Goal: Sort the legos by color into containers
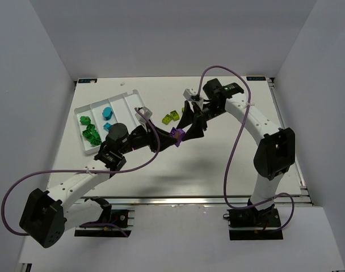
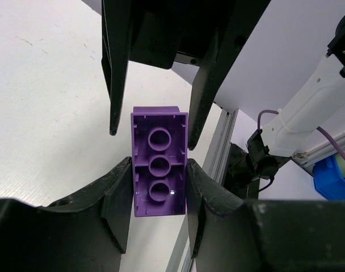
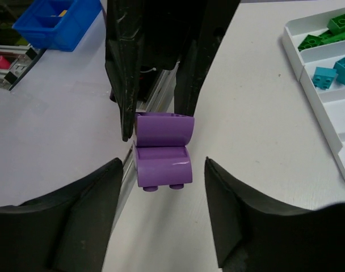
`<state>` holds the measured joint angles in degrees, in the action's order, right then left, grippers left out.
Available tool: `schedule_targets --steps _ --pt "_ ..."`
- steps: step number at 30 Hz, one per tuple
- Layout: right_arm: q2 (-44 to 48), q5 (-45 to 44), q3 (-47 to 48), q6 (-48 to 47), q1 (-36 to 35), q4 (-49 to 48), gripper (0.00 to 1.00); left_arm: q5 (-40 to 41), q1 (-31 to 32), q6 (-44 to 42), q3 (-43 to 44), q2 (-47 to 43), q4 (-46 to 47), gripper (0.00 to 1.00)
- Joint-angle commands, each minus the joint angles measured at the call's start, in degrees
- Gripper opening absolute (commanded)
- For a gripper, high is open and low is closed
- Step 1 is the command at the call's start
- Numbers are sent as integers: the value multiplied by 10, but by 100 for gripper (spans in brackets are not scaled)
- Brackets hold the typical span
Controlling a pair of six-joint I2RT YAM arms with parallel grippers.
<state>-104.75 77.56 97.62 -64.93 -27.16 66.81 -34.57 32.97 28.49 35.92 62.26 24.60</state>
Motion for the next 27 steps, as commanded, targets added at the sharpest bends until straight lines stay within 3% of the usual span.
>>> schedule_targets --steps 1,4,11,20,27 --pt "-14 30 35 -57 -4 82 62 -8 -2 -6 -3 -6 20 5" --pt "-12 25 30 -58 -7 83 57 -9 -2 -6 -3 -5 24 5" --pt "-12 22 28 -59 -13 82 30 -9 -2 -8 -2 0 26 6" --pt "-12 15 26 -53 -13 81 6 1 -2 -23 -7 -18 12 5" --pt "8 -14 -7 -79 -13 81 5 18 -4 -48 11 -42 -25 5"
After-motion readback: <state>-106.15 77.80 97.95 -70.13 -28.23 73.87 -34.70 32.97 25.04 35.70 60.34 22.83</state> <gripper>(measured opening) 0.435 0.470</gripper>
